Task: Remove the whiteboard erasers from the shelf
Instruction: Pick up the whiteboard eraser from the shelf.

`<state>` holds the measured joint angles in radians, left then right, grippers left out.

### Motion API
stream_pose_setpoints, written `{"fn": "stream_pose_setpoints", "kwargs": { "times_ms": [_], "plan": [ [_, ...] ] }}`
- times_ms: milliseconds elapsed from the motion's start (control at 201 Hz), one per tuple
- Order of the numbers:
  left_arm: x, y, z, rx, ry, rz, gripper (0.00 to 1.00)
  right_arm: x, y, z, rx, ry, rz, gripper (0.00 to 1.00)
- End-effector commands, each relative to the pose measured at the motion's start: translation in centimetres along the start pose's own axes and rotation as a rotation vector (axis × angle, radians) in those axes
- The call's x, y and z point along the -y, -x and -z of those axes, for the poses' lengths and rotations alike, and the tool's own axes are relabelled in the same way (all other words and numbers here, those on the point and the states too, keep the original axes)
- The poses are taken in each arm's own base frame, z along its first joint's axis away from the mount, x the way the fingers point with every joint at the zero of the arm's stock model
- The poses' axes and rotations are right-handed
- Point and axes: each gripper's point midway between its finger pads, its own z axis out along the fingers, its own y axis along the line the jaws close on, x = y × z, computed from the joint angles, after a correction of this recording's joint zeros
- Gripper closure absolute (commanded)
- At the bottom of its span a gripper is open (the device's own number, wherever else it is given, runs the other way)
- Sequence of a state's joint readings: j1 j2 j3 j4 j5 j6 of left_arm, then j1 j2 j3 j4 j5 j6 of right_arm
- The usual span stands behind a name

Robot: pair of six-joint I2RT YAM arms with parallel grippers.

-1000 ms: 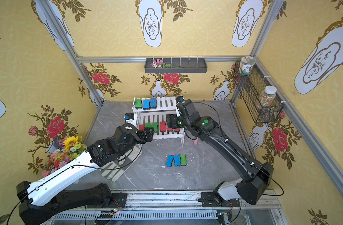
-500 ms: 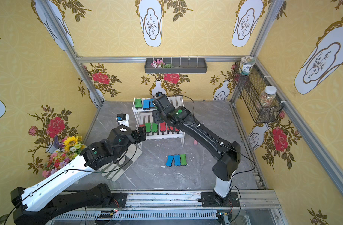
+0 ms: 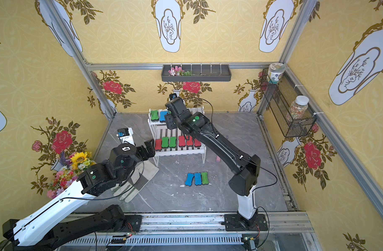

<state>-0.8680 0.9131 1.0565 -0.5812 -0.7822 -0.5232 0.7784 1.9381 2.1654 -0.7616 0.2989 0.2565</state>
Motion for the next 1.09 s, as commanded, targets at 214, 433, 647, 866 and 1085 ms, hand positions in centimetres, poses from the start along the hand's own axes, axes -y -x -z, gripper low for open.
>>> {"fn": "stream_pose_setpoints", "kwargs": {
  "times_ms": [214,433,647,866,1085],
  "plan": [
    [-1.3,-0.1,0.5,0.019,0.022,-0.016,0.0,-0.3,2.2,-2.3,0.037,0.011,-0.019,0.32],
    [-1.4,-0.5,0.4,0.014,0.02,-0.026,0.01,-0.1,1.3,-3.4,0.007,-0.009,-0.026,0.33],
    [-1.1,-1.0,0.1,-0.001,0.013,-0.04,0.01,0.4,0.9,-4.0,-0.004,-0.035,-0.033,0.35],
    [-1.3,-0.9,0.2,0.011,0.012,-0.041,0.01,0.2,0.4,-4.6,-0.017,-0.029,-0.036,0.35],
    [-1.2,-1.1,0.0,0.007,0.006,-0.047,0.01,0.7,-0.3,-5.2,-0.042,-0.053,-0.038,0.4]
  ]
}}
